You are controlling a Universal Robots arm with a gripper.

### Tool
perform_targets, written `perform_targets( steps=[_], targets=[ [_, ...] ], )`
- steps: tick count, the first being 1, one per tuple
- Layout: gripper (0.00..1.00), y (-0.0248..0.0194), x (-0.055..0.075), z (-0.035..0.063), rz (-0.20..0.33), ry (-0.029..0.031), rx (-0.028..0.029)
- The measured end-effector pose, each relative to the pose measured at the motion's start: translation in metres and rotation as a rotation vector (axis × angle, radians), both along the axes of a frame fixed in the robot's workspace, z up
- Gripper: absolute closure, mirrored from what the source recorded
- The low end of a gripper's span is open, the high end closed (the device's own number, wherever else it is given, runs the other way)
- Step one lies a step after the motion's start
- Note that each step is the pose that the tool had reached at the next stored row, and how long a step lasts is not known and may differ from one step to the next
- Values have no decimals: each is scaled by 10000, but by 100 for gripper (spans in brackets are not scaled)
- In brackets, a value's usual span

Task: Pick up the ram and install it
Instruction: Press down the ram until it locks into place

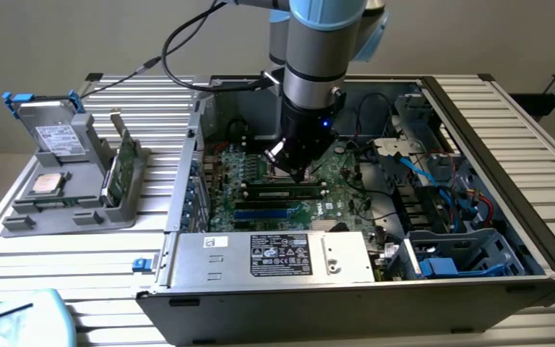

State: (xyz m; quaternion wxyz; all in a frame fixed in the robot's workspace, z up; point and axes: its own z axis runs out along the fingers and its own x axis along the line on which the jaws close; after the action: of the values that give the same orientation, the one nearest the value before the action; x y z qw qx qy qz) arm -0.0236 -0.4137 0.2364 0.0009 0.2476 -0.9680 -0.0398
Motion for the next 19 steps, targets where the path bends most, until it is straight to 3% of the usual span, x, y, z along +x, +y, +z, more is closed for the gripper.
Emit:
perform_targets(
  steps=[19],
  targets=[
    [89,0,0,0,-2840,0,0]
  ],
)
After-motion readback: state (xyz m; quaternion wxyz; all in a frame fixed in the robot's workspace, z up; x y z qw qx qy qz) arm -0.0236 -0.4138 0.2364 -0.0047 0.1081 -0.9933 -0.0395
